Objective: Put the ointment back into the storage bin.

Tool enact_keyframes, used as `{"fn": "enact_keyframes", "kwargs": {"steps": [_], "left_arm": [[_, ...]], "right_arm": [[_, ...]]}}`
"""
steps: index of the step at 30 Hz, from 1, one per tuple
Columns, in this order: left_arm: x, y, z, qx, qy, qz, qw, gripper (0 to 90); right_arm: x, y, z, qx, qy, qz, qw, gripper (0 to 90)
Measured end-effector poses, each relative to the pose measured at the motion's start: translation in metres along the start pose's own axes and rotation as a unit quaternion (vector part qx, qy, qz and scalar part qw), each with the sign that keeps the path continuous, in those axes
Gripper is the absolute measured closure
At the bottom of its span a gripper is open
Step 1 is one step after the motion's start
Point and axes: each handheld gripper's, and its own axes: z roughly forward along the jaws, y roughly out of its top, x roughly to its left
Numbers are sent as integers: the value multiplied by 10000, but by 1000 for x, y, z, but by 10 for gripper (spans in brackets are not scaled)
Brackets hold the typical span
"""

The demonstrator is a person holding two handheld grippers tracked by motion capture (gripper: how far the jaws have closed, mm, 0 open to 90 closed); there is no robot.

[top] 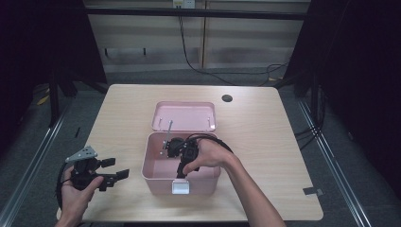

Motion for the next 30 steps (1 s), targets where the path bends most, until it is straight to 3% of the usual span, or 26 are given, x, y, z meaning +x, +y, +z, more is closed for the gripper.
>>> {"fn": "enact_keyframes", "kwargs": {"steps": [16,22,30], "left_arm": [[0,0,0,0,-5,-2,10000,171],[0,0,0,-2,-10,-1,10000,171],[-1,0,0,-3,-9,-6,10000,171]], "right_arm": [[6,-9,-19,-5,-193,1,9998,586],[11,-15,-32,6,-406,75,9991,564],[15,-23,-43,-43,-507,147,9986,562]]}}
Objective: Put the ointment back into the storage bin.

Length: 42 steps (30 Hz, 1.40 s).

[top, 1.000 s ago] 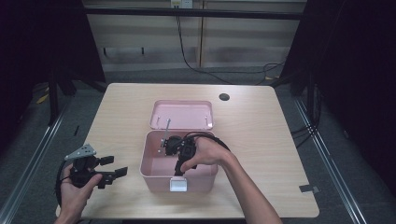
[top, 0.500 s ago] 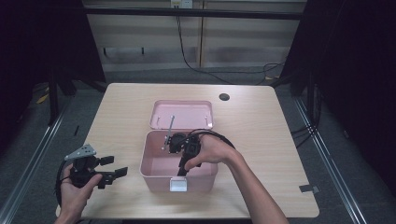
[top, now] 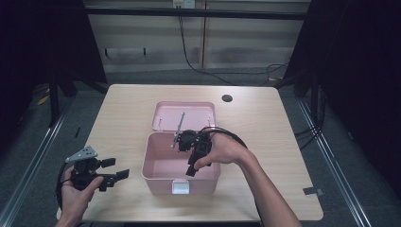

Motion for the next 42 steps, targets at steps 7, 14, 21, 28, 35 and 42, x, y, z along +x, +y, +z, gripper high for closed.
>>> {"fn": "enact_keyframes", "kwargs": {"steps": [7,14,21,28,35,42], "left_arm": [[0,0,0,7,4,1,10000,171],[0,0,0,6,3,2,10000,171],[0,0,0,9,16,1,10000,171],[0,0,0,14,6,-5,10000,171],[0,0,1,28,34,10,10000,171],[0,0,1,31,40,4,10000,171]], "right_arm": [[2,-6,-9,-73,-80,38,9999,557],[6,-14,-23,-194,-204,80,9996,536],[9,-20,-32,-344,-255,157,9990,531],[11,-33,-41,-506,-368,247,9977,524],[15,-51,-53,-679,-444,390,9959,509],[18,-76,-65,-917,-557,555,9927,498]]}}
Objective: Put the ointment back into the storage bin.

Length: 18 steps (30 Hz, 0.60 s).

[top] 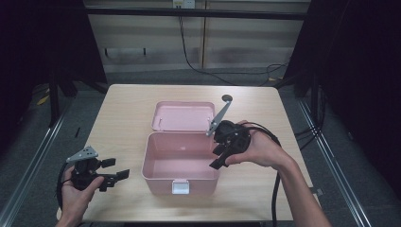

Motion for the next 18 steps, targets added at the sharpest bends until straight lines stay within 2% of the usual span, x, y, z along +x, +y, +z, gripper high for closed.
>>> {"fn": "enact_keyframes", "kwargs": {"steps": [2,4,10,18], "left_arm": [[0,0,0,17,-8,13,10000,171],[0,0,0,16,-3,7,10000,171],[0,0,0,-2,4,1,10000,171],[0,0,0,2,-4,-1,10000,171]], "right_arm": [[0,-2,-1,-42,-5,-40,10000,498],[1,-8,-3,-104,-42,36,9999,498],[3,-23,-2,-95,-85,111,9999,497],[-2,-47,5,-99,-77,283,9995,497]]}}
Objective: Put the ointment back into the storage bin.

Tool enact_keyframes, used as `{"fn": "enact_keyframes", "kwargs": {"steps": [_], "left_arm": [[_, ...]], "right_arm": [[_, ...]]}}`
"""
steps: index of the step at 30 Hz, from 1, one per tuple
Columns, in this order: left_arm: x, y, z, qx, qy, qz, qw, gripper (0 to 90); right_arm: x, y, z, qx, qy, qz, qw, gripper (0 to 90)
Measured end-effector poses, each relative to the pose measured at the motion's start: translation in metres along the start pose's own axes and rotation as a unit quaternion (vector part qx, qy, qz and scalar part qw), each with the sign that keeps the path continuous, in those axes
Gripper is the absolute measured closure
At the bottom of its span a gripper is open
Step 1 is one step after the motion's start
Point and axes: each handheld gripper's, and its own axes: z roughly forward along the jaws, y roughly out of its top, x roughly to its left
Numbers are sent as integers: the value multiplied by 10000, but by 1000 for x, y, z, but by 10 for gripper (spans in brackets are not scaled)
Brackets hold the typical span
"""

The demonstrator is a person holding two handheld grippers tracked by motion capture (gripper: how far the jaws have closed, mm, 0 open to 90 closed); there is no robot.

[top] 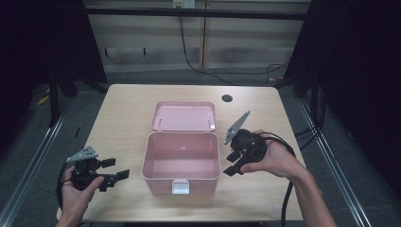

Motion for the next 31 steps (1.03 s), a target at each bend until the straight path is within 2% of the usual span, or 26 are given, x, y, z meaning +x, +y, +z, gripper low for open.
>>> {"fn": "enact_keyframes", "kwargs": {"steps": [3,8,12,13,16,18,20,22,27,29,31], "left_arm": [[0,0,0,9,1,11,10000,171],[0,0,0,14,2,9,10000,171],[0,0,1,27,3,2,10000,171],[0,0,1,23,3,7,10000,171],[0,0,1,21,-7,-4,10000,171],[0,0,2,50,-1,16,10000,171],[0,0,2,42,12,9,10000,171],[0,0,1,37,20,10,10000,171],[0,0,2,45,15,20,10000,171],[0,0,2,52,7,22,10000,171],[0,0,1,34,8,7,10000,171]], "right_arm": [[-3,-10,5,4,21,75,10000,497],[-10,-30,23,129,81,357,9992,488],[-12,-39,31,184,57,425,9989,484],[-13,-46,35,201,41,539,9983,476],[-15,-55,41,183,67,563,9982,461],[-18,-67,48,140,95,801,9966,448],[-19,-71,50,123,57,824,9965,438],[-22,-79,57,136,-77,968,9952,424],[-24,-92,63,21,-155,1109,9937,419],[-26,-100,66,-44,-235,1199,9925,420],[-29,-107,67,-199,-326,1361,9900,411]]}}
